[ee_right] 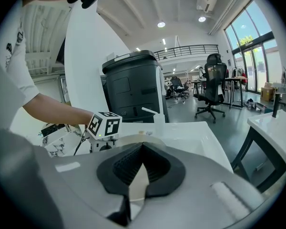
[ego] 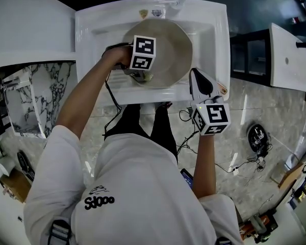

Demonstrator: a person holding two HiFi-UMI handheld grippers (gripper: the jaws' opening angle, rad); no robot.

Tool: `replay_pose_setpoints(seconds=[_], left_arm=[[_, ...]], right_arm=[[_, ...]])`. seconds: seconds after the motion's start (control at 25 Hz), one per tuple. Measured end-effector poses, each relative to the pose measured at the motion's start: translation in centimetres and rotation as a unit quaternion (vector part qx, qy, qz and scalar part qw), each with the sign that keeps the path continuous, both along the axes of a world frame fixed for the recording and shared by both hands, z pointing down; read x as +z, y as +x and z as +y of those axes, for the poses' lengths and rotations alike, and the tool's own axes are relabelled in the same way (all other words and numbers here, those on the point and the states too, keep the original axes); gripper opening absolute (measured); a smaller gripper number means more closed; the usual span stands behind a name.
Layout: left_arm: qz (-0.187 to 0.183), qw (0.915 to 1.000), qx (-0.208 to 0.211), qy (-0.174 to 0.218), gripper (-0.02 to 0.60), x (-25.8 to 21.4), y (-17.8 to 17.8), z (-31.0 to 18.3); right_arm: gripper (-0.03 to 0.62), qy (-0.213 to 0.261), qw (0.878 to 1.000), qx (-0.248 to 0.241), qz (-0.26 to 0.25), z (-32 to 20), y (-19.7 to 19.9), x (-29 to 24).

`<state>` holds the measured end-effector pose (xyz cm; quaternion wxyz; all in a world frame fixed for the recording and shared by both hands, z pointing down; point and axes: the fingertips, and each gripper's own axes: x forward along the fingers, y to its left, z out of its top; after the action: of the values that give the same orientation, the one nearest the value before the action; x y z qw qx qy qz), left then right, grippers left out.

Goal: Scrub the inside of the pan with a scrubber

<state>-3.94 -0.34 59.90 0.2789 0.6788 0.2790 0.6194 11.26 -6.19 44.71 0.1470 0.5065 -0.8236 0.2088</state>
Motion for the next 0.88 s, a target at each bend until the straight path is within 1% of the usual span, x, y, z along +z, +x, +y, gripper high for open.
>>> replay_pose_setpoints(seconds=[0.08,0.16,0.24,0.32,0.44,0.52,0.68,0.8,0.88], left_arm=[[-0.016,0.999,0.015,0.039,0.066,0.6,-1.0,-1.1],[-0.032,0.9958,0.036,0.077,0.066,0.9,-2.0,-2.0],[-0.05,0.9902,0.061,0.116,0.066,1.2,-2.9,-2.9],[-0.065,0.9837,0.076,0.149,0.066,1.5,-3.5,-3.8],[-0.074,0.9763,0.077,0.188,0.066,2.1,-3.9,-4.9],[-0.079,0.9685,0.08,0.222,0.066,2.5,-4.1,-5.8],[-0.1,0.9497,0.087,0.284,0.066,2.9,-4.7,-7.6],[-0.1,0.9355,0.077,0.33,0.066,3.2,-4.6,-9.4],[-0.098,0.9295,0.061,0.35,0.066,3.3,-4.2,-10.4]], right_arm=[[0.009,-0.002,1.0,-0.003,-0.001,0.1,-0.2,0.2],[0.009,-0.004,1.0,-0.004,-0.002,0.1,-0.4,0.4],[0.009,-0.005,1.0,-0.005,-0.002,0.1,-0.5,0.5],[0.009,-0.006,1.0,-0.005,-0.003,0.1,-0.6,0.6],[0.009,-0.008,1.0,-0.008,-0.004,0.2,-0.9,0.6],[0.009,-0.009,1.0,-0.009,-0.005,0.2,-1.1,0.7],[0.009,-0.012,1.0,-0.008,-0.007,0.3,-1.0,1.1],[0.009,-0.016,1.0,-0.007,-0.008,0.3,-1.0,1.3],[0.009,-0.017,1.0,-0.006,-0.008,0.2,-0.9,1.4]])
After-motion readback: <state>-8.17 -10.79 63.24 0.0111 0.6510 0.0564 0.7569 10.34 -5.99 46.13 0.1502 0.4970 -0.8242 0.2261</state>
